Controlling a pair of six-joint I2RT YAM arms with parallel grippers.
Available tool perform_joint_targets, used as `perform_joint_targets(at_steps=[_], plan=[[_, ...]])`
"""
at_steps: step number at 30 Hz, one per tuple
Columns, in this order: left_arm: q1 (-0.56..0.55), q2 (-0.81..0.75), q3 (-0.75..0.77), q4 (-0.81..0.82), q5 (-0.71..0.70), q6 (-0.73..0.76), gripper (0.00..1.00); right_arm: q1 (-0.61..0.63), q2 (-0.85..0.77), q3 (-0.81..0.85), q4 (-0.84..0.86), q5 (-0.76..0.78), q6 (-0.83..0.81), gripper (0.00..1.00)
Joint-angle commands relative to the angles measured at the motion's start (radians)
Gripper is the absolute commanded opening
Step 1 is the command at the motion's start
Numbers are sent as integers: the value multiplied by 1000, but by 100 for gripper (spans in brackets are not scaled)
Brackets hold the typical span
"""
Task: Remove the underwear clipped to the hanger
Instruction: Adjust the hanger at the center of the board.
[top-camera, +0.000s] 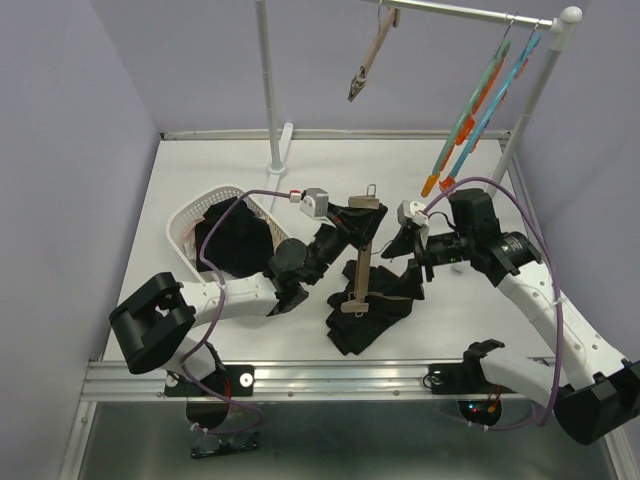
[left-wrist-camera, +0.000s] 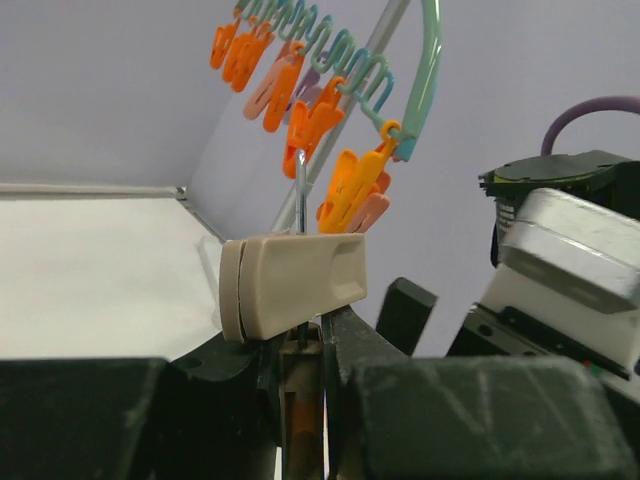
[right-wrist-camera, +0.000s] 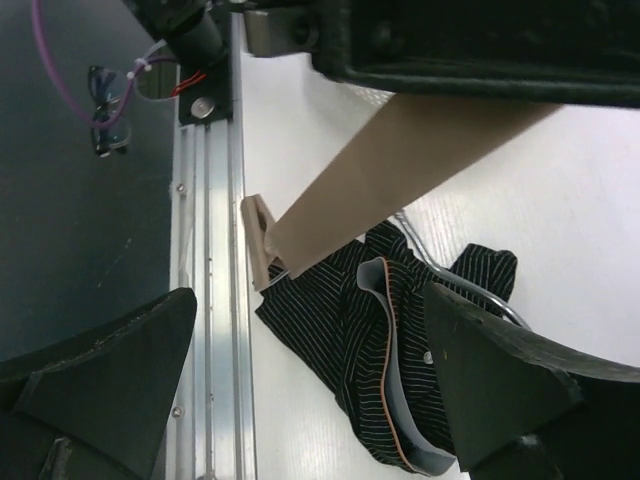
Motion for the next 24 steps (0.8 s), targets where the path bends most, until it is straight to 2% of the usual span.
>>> perform_joint_targets(at_steps=[1, 12, 18, 24], plan=[[-20, -21, 90, 832, -26, 83, 0, 7, -19, -5, 144, 95, 138, 100], [-43, 2, 202, 832, -66, 195, 0, 8, 6, 56, 158, 9, 208, 100], [-45, 10, 251, 834, -84, 306, 0, 8, -29, 124, 141, -3, 173, 100], [-46, -4, 270, 834, -95, 286, 0, 8, -23, 112, 137, 41, 150, 100]])
